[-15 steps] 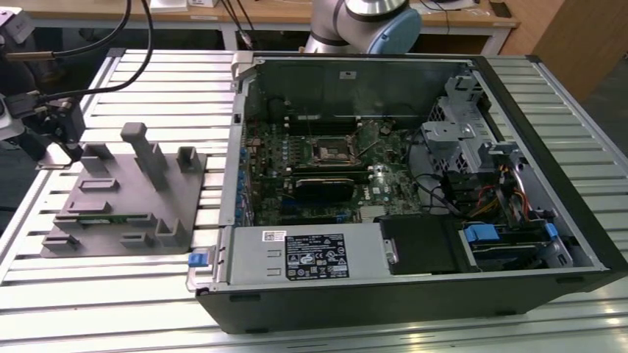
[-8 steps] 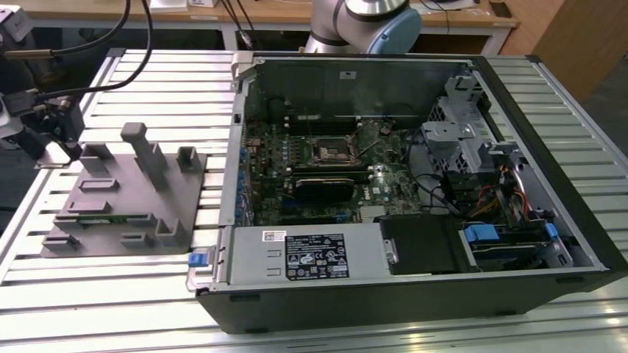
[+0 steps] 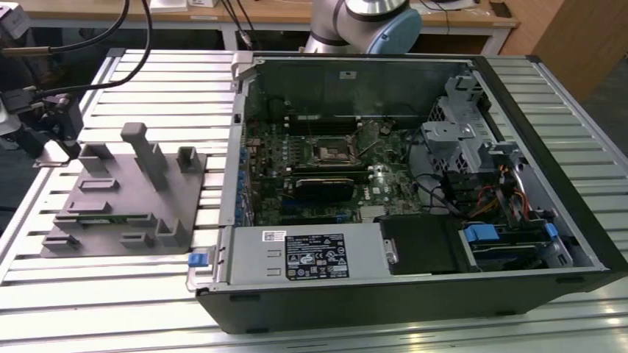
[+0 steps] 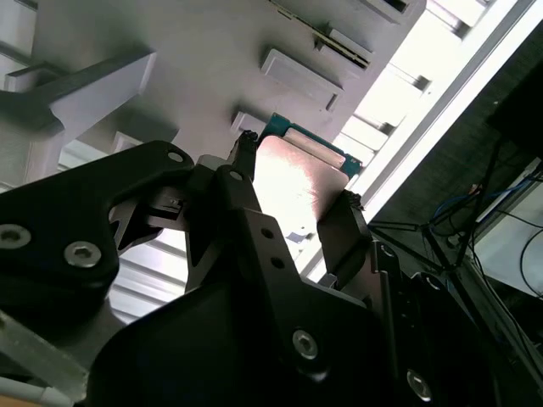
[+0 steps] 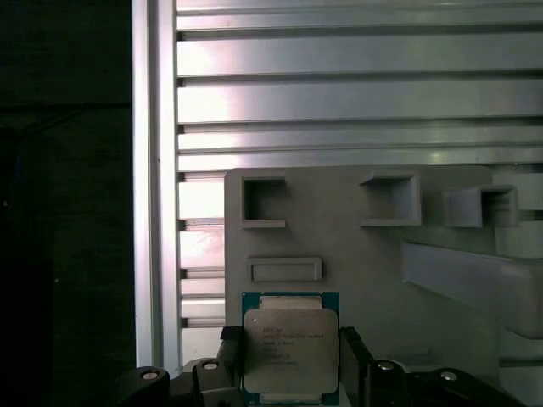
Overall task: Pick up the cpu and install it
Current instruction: 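Pick up the cpu and move it towards the insertion slot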
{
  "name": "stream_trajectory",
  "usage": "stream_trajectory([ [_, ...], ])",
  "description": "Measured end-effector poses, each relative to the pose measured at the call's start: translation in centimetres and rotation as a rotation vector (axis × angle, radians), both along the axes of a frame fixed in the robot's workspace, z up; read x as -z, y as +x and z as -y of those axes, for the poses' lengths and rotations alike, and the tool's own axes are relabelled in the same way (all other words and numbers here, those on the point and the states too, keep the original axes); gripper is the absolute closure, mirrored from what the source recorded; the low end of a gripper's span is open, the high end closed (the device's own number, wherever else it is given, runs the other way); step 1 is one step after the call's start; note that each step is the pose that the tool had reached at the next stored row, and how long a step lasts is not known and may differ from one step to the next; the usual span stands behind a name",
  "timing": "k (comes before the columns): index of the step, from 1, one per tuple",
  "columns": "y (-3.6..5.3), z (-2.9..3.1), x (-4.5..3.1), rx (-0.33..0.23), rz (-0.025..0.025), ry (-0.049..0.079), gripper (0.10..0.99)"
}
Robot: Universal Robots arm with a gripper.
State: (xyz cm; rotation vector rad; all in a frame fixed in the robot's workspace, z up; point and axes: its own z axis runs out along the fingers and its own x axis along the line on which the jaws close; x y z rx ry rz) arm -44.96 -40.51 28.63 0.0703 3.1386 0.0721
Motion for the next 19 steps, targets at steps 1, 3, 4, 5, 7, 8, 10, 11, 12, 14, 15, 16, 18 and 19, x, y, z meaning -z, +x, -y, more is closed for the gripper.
stream_trajectory([
  [1, 0.00, 0.00, -0.04, 0.000, 0.0000, 0.000, 0.545],
  [3, 0.00, 0.00, -0.12, 0.000, 0.0001, 0.000, 0.545],
  [4, 0.00, 0.00, -0.17, 0.000, 0.0001, 0.000, 0.545],
  [5, 0.00, 0.00, -0.21, 0.000, 0.0000, 0.000, 0.545],
  [7, 0.00, 0.00, -0.30, 0.000, 0.0001, 0.000, 0.545],
  [8, 0.00, 0.00, -0.34, 0.000, 0.0001, 0.000, 0.545],
  [10, 0.00, 0.00, -0.44, 0.000, 0.0000, 0.000, 0.545],
  [11, 0.00, 0.00, -0.49, 0.000, 0.0000, 0.000, 0.545],
  [12, 0.00, 0.00, -0.53, 0.000, 0.0001, 0.000, 0.545],
  [14, 0.00, 0.00, -0.61, 0.000, 0.0002, 0.000, 0.545],
  [15, 0.00, 0.00, -0.63, 0.000, 0.0002, 0.000, 0.545],
  [16, 0.00, 0.00, -0.66, 0.000, 0.0001, 0.000, 0.545],
  [18, 0.00, 0.00, -0.71, 0.000, 0.0001, 0.000, 0.545],
  [19, 0.00, 0.00, -0.73, 0.000, 0.0001, 0.000, 0.545],
])
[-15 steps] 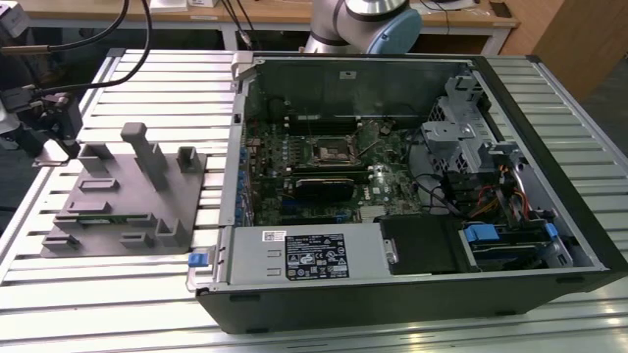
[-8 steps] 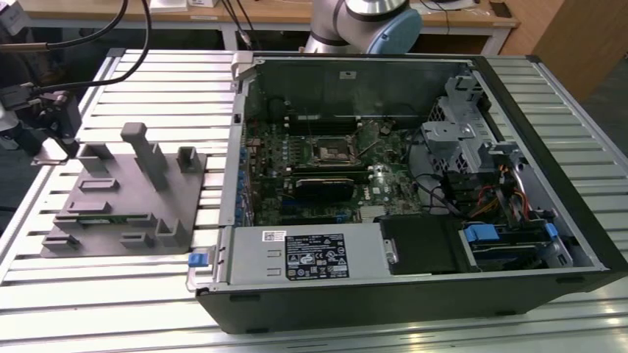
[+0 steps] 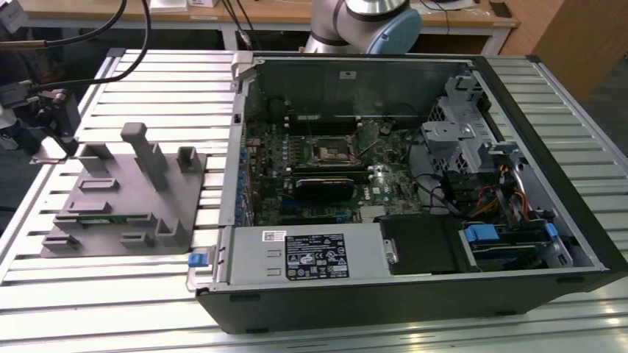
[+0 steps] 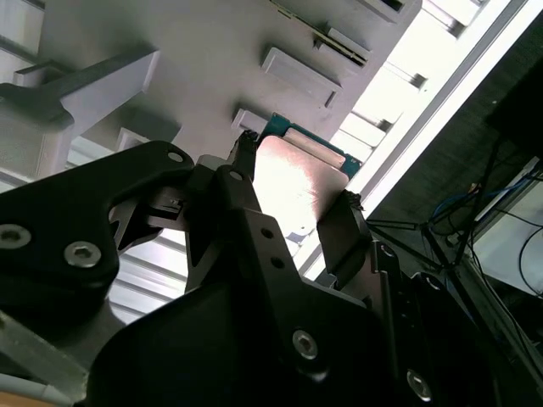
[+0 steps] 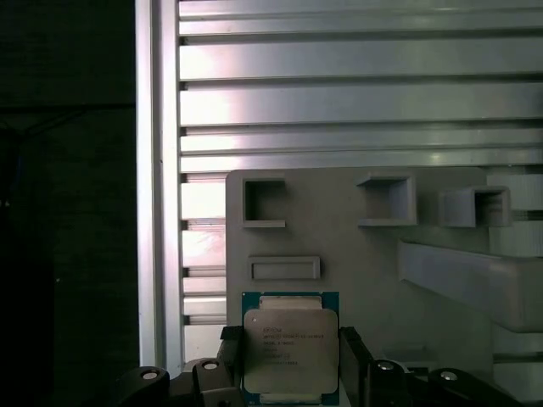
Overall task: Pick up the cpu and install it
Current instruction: 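Pick up the cpu and move it towards the insertion slot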
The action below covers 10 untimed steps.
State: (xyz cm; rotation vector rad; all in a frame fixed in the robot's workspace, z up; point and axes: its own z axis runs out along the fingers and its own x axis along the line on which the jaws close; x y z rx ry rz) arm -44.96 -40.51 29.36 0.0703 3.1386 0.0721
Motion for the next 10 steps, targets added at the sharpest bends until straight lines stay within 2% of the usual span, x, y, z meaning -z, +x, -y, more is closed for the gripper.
stream_trajectory([
  [10, 0.00, 0.00, -0.25, 0.000, 0.0000, 0.000, 0.545],
])
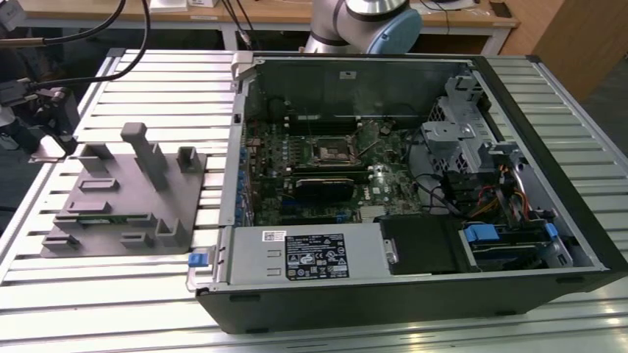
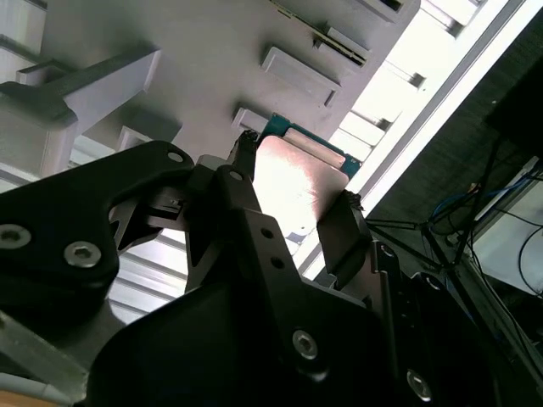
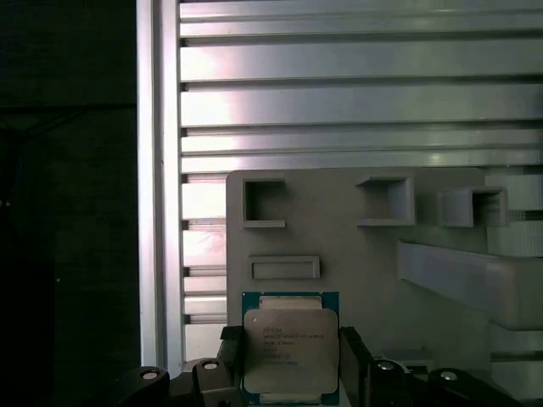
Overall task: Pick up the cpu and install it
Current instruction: 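Pick up the cpu and move it towards the insertion slot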
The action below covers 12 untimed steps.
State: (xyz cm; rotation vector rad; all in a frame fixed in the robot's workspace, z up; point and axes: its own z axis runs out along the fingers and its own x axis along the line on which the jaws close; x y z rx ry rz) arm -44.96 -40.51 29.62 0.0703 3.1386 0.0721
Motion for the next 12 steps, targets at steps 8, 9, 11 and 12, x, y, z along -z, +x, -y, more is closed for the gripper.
stream_trajectory([
  [8, 0.00, 0.00, -0.32, 0.000, 0.0000, 0.000, 0.545],
  [9, 0.00, 0.00, -0.37, 0.000, 0.0000, 0.000, 0.545],
  [11, 0.00, 0.00, -0.50, 0.000, -0.0002, 0.000, 0.545],
  [12, 0.00, 0.00, -0.55, 0.000, 0.0000, 0.000, 0.545],
])
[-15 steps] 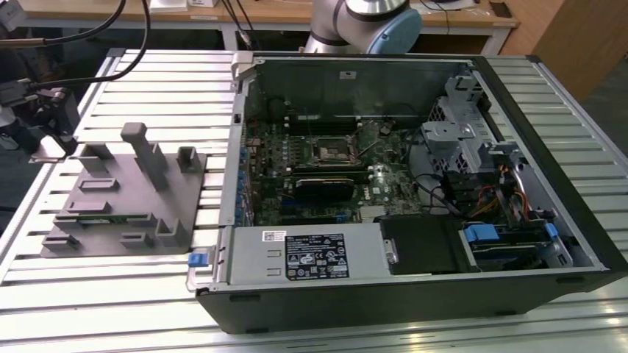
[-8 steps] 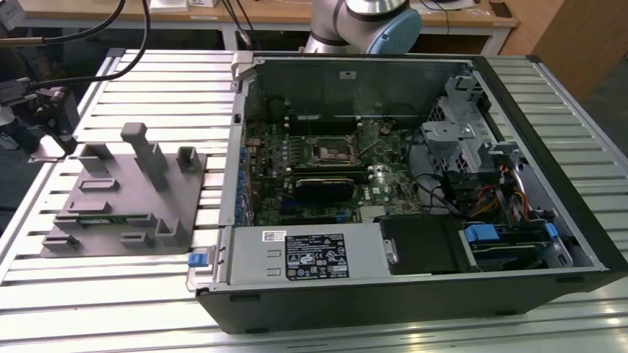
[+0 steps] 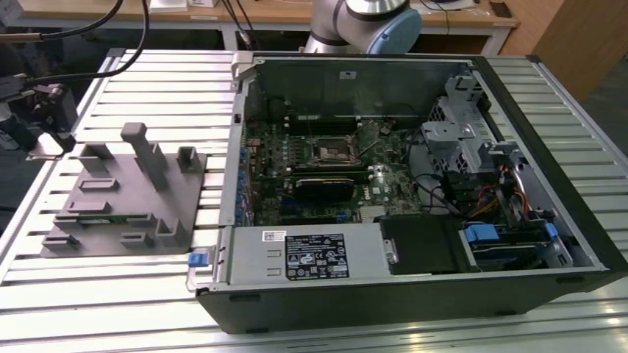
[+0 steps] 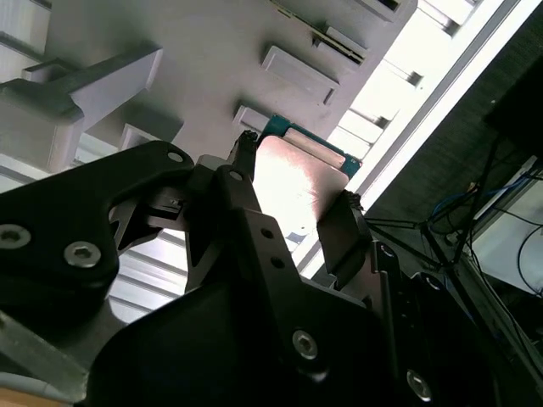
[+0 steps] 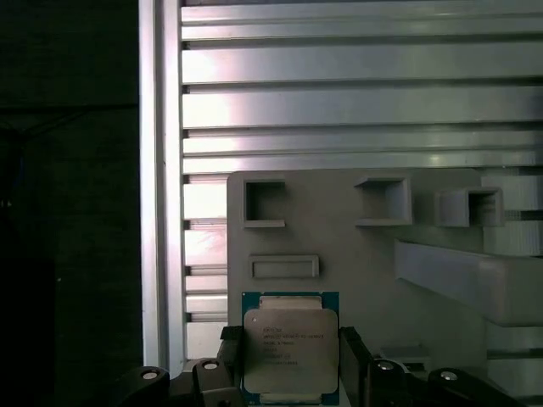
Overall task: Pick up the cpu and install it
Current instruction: 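Pick up the cpu and move it towards the insertion slot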
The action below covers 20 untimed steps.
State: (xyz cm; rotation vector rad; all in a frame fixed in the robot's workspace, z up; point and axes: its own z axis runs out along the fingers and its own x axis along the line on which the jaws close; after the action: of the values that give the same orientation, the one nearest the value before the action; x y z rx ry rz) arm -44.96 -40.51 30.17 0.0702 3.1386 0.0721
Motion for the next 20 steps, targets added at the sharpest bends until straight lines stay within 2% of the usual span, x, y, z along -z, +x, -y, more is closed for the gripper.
stream_trajectory([
  [11, 0.00, -0.01, -0.70, 0.000, 0.0000, 0.000, 0.545],
  [20, 0.00, -0.06, -2.55, 0.000, 0.0000, 0.000, 0.545],
])
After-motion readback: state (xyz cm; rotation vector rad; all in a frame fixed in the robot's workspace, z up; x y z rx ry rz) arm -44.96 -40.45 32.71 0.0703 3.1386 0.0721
